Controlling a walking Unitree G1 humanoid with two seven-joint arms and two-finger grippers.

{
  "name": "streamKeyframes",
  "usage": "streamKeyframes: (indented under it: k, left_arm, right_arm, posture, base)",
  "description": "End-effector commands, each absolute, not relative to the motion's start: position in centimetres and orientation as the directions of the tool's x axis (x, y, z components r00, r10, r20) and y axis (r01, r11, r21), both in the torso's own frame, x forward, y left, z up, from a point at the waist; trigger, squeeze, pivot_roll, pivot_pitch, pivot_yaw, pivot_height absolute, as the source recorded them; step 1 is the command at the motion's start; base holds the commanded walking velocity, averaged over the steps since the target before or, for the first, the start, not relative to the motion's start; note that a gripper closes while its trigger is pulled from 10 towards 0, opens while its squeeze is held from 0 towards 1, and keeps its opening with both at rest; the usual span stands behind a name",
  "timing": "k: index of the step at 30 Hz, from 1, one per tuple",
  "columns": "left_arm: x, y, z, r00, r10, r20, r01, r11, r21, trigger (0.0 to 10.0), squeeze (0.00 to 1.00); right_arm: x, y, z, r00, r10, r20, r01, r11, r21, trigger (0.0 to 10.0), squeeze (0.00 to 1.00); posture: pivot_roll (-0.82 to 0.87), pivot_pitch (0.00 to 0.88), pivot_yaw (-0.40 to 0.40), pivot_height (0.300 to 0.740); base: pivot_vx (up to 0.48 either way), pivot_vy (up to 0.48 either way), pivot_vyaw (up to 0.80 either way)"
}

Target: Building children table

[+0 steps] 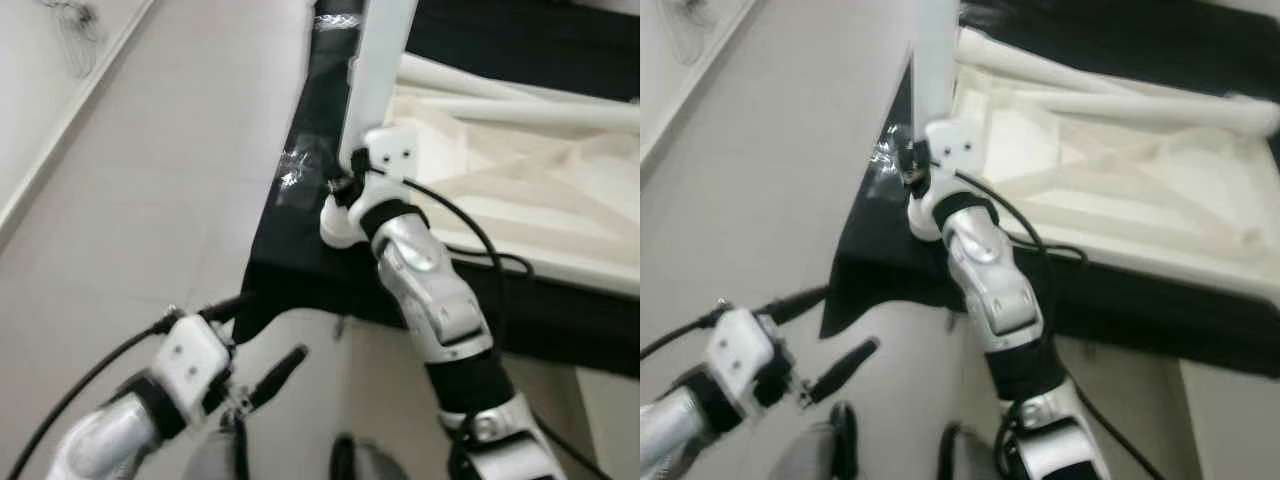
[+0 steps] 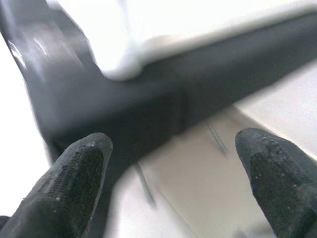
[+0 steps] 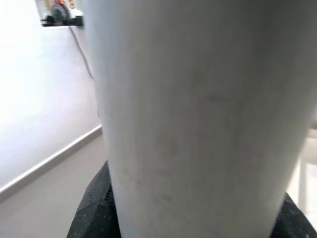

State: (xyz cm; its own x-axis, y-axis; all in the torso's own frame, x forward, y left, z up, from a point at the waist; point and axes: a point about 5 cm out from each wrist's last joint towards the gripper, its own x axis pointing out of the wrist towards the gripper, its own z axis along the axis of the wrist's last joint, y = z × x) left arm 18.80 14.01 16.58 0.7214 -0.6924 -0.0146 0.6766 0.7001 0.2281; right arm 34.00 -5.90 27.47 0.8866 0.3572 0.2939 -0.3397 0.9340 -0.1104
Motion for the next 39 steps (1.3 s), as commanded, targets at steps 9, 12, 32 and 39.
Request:
streamKeyframes:
  k: [9, 12, 32, 39]
  left_arm:
    - [19.3, 14.1, 16.4, 0.725, -0.688, -0.017, 0.669, 0.698, 0.254, 10.0, 0.0]
    - [19.5, 14.2, 16.2, 0.726, -0.687, -0.019, 0.668, 0.698, 0.256, 10.0, 0.0]
    - [23.4, 19.6, 23.7, 0.879, -0.397, 0.266, 0.319, 0.902, 0.291, 10.0, 0.0]
    - [25.6, 17.1, 34.8, 0.59, -0.645, 0.486, 0.583, 0.756, 0.297, 10.0, 0.0]
  right_arm:
    - [34.7, -6.5, 21.9, 0.953, 0.3, 0.032, -0.297, 0.952, -0.067, 10.0, 0.0]
    - [34.6, -6.6, 21.6, 0.959, 0.281, 0.028, -0.279, 0.958, -0.072, 10.0, 0.0]
    - [33.0, -5.3, 16.6, 0.976, 0.18, -0.126, -0.19, 0.98, -0.067, 10.0, 0.0]
    - [33.9, -5.4, 16.3, 0.98, 0.158, -0.122, -0.168, 0.983, -0.078, 10.0, 0.0]
  posture:
    - [0.04, 0.38, -0.034, 0.74]
    - [0.05, 0.37, -0.029, 0.74]
    - [0.08, 0.294, -0.033, 0.74]
    - [0.07, 0.251, -0.012, 0.74]
  base:
    - [0.0, 0.0, 0.0]
    - [0.0, 0.0, 0.0]
    - [0.0, 0.0, 0.0]
    - [0.0, 0.0, 0.0]
